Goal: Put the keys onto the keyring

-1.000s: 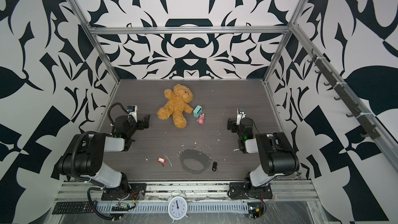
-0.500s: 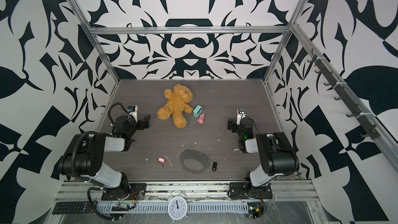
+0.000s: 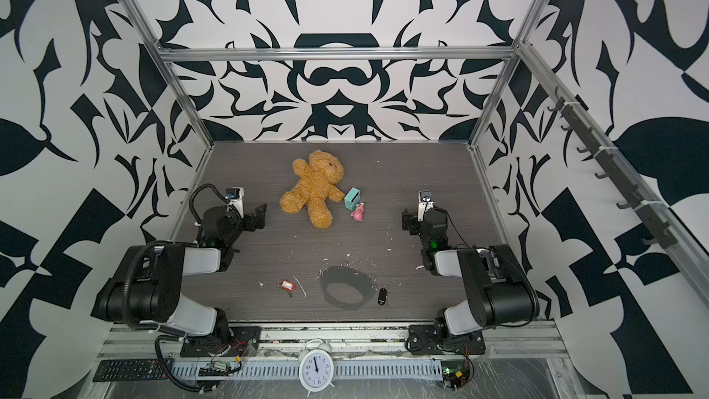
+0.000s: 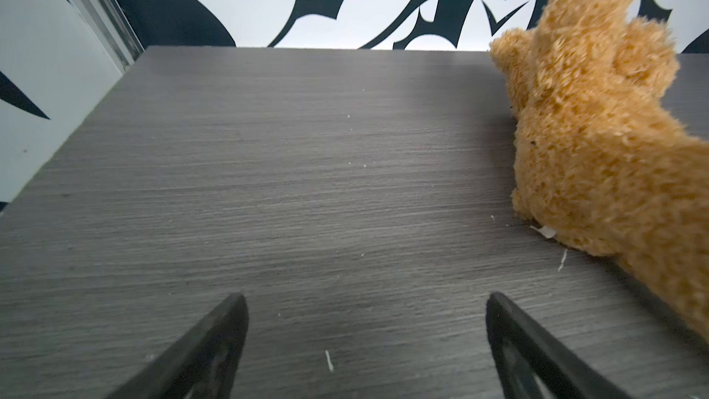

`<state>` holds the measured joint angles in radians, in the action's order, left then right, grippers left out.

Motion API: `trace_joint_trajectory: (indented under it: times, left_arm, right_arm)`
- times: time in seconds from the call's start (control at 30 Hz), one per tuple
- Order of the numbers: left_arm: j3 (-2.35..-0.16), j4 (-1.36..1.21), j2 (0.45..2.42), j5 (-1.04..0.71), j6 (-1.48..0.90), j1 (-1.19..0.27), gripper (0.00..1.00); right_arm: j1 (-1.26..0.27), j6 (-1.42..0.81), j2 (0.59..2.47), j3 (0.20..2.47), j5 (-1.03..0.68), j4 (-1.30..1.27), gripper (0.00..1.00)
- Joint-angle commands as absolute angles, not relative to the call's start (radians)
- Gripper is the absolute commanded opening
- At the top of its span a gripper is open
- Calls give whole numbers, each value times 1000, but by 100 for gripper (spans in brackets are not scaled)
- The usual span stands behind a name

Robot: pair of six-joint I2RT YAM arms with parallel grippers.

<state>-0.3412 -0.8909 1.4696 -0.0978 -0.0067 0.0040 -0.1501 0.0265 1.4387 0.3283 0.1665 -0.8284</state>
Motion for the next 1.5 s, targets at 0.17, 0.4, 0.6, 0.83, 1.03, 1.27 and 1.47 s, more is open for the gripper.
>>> trace_joint_trajectory:
  times: [0.17,0.4,0.6,0.83,1.03,1.27,1.47]
  left_arm:
    - [-306,-707,1136,-30,-60,-46,99]
    - [-379,-459,859,-73,-306,-48,99]
    - [-386,-158,651,6,-484,-46,99]
    - [-379,22,544,107,-585,-5,99]
    - [-389,-34,637,17,-654,-6,99]
    - [-519,77,841,-162,-621,-6,99]
    - [-437,-192,910,-324,-584,-67,80]
  right_arm:
    - [-235,-90,1116,363,490,-475,100]
    - [-234,-384,919,432,381,-225,100]
    - [-233,-473,744,368,127,-187,100]
    - [-232,-625,521,231,280,-196,100]
    - [-232,-677,549,196,332,-190,100]
    - [-230,-612,666,219,275,-180,100]
    - [-230,-571,910,306,254,-193,92]
